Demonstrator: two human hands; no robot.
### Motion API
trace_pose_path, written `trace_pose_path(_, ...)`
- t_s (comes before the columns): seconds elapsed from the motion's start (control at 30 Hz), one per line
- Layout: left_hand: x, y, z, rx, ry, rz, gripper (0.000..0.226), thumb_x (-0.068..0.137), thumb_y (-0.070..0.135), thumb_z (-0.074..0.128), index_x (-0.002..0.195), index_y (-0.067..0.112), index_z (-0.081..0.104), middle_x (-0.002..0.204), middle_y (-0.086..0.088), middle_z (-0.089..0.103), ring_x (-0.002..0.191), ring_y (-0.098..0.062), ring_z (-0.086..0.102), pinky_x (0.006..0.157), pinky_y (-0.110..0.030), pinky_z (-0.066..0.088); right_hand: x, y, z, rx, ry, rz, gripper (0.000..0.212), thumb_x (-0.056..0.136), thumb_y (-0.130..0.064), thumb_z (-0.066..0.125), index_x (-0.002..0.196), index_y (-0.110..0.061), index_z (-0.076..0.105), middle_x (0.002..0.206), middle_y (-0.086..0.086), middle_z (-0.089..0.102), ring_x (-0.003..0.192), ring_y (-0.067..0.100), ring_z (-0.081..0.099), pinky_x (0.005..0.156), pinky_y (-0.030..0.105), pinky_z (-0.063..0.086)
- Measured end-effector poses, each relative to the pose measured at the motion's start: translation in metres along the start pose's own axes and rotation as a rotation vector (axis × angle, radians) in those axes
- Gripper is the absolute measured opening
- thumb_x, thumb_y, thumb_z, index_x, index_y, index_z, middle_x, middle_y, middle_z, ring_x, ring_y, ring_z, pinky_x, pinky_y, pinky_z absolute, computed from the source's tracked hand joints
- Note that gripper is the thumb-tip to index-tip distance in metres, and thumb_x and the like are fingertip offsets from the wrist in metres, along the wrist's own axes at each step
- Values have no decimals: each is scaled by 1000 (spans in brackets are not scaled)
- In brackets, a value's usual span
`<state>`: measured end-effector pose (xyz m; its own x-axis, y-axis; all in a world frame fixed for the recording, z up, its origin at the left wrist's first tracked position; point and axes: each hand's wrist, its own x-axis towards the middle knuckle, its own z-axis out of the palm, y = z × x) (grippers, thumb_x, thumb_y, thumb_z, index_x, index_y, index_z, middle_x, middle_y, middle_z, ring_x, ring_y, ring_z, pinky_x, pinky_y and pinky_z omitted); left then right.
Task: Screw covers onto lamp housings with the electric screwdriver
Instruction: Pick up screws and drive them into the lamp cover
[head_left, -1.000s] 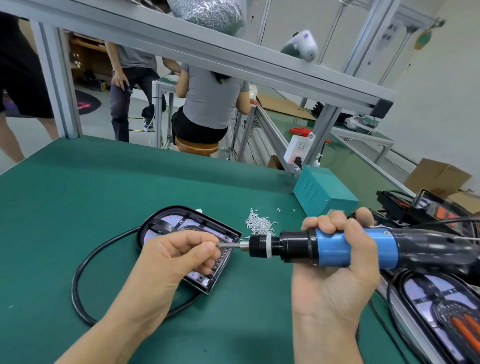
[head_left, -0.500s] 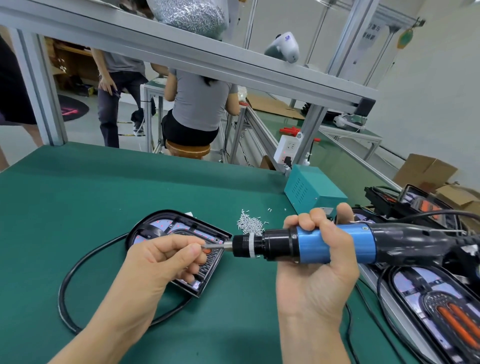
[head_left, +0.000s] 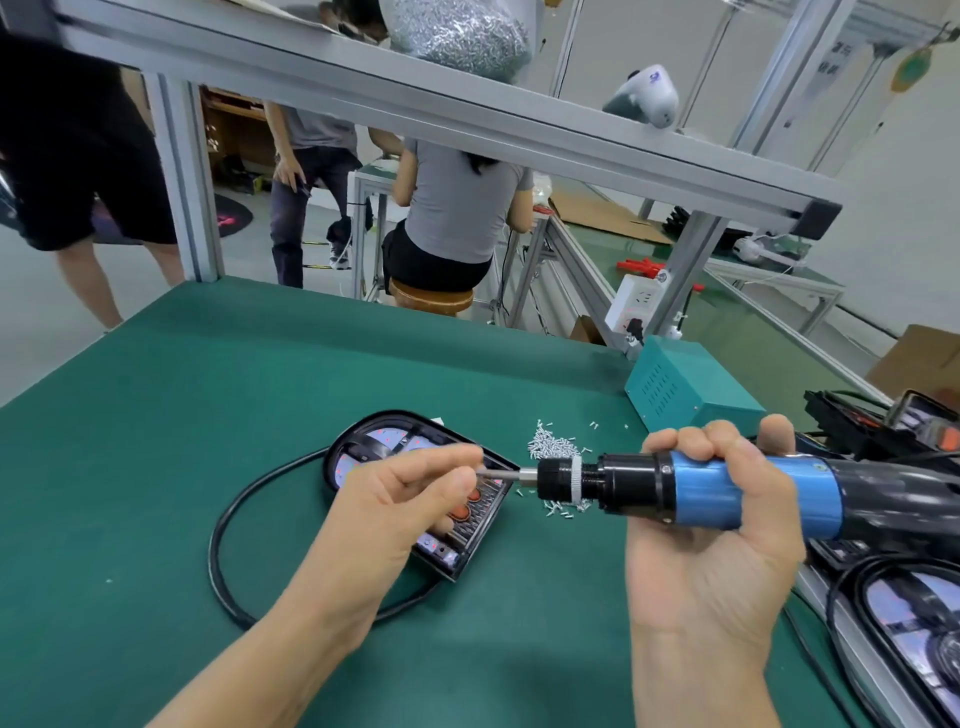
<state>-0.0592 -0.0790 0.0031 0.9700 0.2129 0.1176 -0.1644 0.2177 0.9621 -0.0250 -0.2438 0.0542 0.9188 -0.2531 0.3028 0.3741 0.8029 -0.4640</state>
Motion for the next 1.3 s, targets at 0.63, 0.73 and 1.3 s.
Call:
trace_pose_path(0.63, 46, -38, -35, 314, 483, -486, 44, 73, 12, 80, 98, 5, 44, 90, -17, 56, 68, -25, 51, 59, -34, 49, 2, 23, -26, -331, -170, 28, 37, 77, 0, 54, 105, -25, 50, 64, -6, 53, 62, 13, 56, 74, 23, 53)
trace_pose_path(0.73, 56, -35, -39, 376, 373, -565, 27, 79, 16, 74, 91, 1, 55, 77, -15, 58, 55, -23, 54, 48, -29, 47, 4, 25, -27, -332, -168, 28, 38, 77, 0, 55, 105, -25, 51, 64, -6, 53, 62, 13, 56, 74, 23, 53)
trace_pose_path(1.3, 69, -57, -25, -204, 469, -473, 12, 81, 7, 63, 92, 7, 62, 82, -7, 68, 65, -23, 65, 50, -26, 51, 10, 21, -24, -303, -149, 32, 36, 76, -1, 54, 103, -25, 51, 63, -6, 52, 61, 13, 55, 73, 24, 52)
